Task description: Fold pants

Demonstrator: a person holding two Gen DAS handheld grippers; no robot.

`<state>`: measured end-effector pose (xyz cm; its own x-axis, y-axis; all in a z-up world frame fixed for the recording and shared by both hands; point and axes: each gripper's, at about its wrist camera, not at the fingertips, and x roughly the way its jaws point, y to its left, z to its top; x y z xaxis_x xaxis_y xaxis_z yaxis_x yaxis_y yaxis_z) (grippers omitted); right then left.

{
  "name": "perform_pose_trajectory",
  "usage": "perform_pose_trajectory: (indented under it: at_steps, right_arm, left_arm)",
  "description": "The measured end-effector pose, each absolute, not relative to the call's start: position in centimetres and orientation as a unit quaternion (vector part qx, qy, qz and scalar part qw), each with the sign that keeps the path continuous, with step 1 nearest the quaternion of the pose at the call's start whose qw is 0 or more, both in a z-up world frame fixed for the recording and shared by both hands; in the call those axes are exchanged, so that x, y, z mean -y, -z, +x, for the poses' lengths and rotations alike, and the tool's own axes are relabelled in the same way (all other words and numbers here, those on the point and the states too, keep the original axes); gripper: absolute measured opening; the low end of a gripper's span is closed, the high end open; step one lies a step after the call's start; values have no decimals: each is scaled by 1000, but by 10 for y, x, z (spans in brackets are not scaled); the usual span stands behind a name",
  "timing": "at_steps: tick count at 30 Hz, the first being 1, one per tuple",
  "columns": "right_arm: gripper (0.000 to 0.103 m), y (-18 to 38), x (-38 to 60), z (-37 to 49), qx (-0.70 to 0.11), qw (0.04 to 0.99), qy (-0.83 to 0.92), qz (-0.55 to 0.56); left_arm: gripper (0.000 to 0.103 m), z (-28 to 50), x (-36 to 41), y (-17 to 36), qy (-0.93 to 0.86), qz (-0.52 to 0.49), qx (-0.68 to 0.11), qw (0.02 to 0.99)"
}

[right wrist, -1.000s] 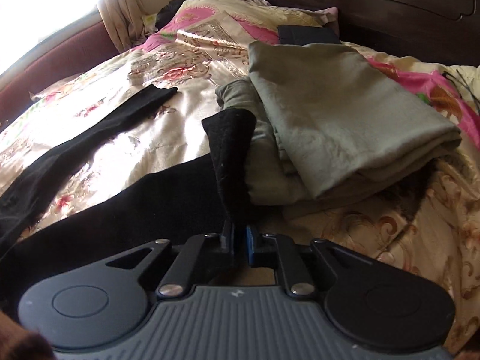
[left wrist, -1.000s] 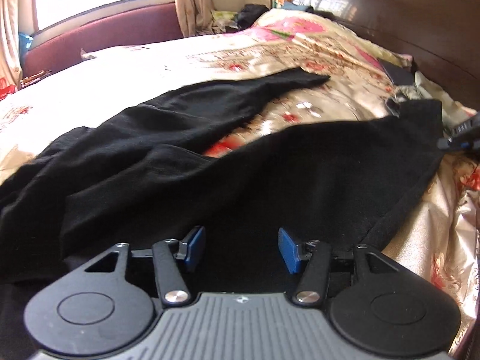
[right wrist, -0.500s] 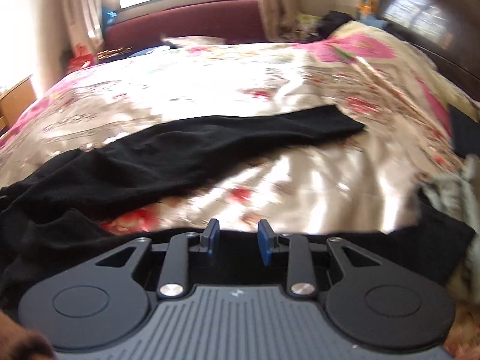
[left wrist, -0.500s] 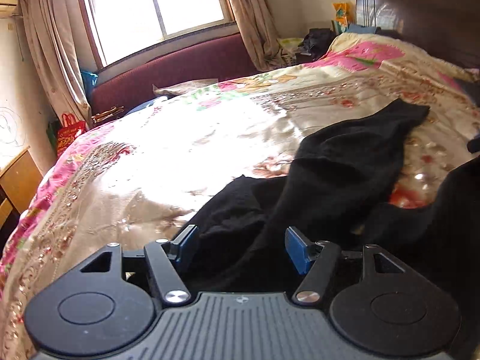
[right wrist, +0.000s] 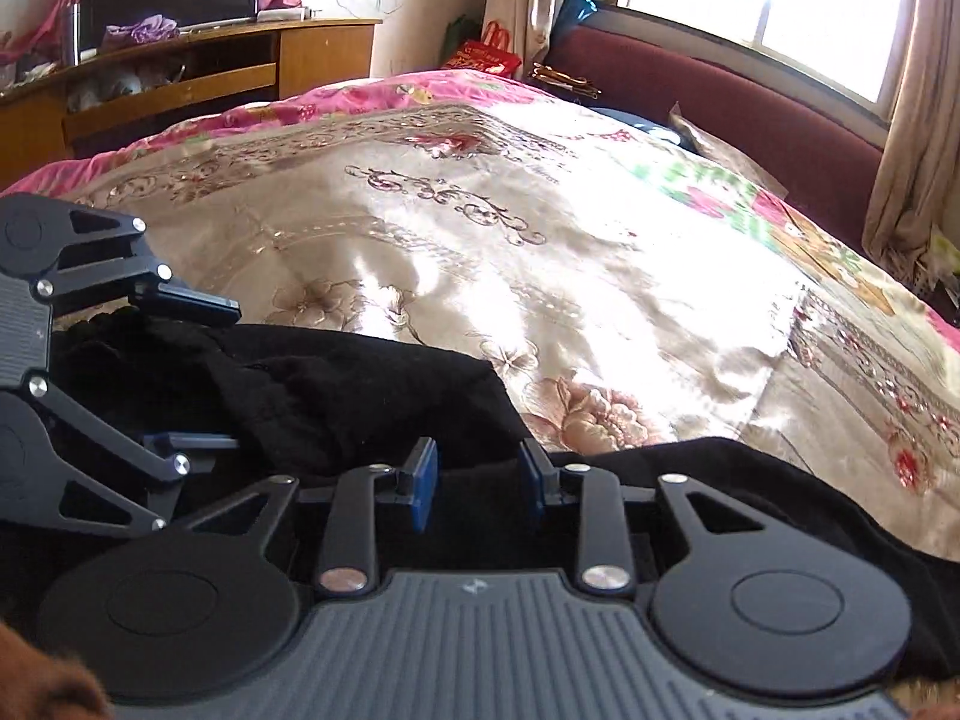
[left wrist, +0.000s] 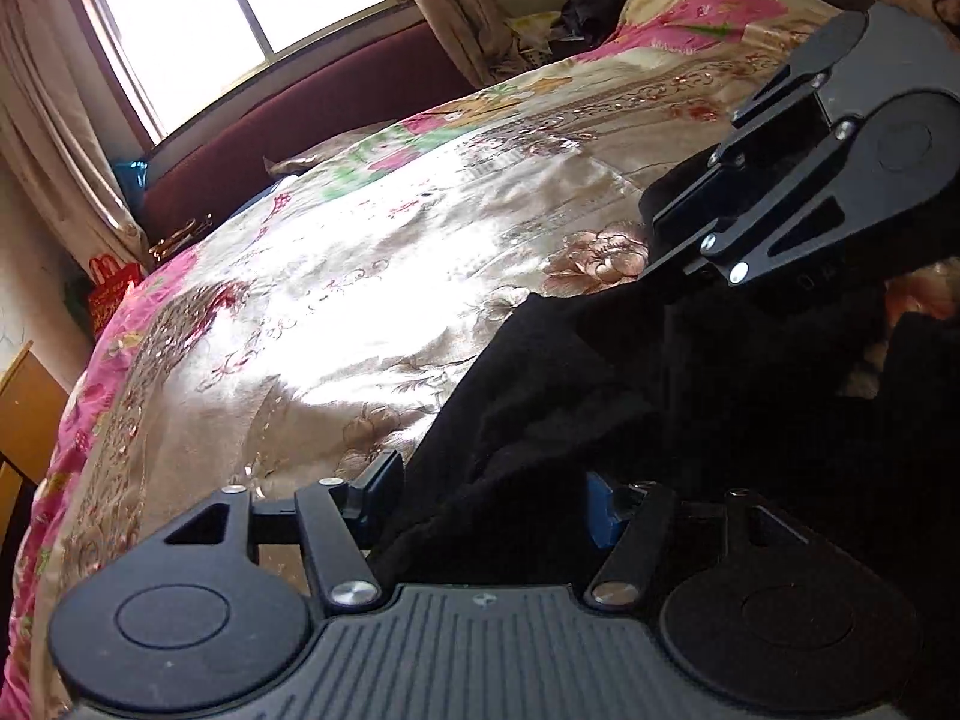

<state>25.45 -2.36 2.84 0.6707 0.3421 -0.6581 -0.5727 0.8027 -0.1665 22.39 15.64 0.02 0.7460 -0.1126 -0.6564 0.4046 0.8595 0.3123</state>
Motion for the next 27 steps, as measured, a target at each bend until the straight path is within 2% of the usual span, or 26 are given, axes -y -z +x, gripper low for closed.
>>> perform_pose_trajectory:
  at_steps: [2, 4, 7, 12, 20, 24, 27]
  right_arm:
    - [34, -24, 11, 260, -309, 892, -257, -208]
    - [36, -8, -3, 269, -341, 864, -260, -264]
    - [36, 7, -5, 275, -372, 847, -258, -279]
    - [36, 4, -16, 283, -367, 857, -283, -226]
    - [38, -15, -43, 345, -383, 878, -282, -51]
    - [40, -23, -27, 353, -378, 879, -285, -56]
    - [49, -29, -3, 352, -368, 883, -273, -101]
  left_arm:
    - [77, 231, -176, 0, 127, 190, -334, 914]
    - [77, 233, -183, 3, 110, 193, -332, 917]
    - [76, 228, -188, 6, 119, 186, -327, 919]
    - [76, 232, -198, 6, 99, 162, -316, 930]
    - [77, 222, -217, -19, 99, 135, -292, 942]
    - [80, 233, -218, -25, 108, 149, -286, 940]
    - [80, 255, -222, -21, 120, 145, -296, 936]
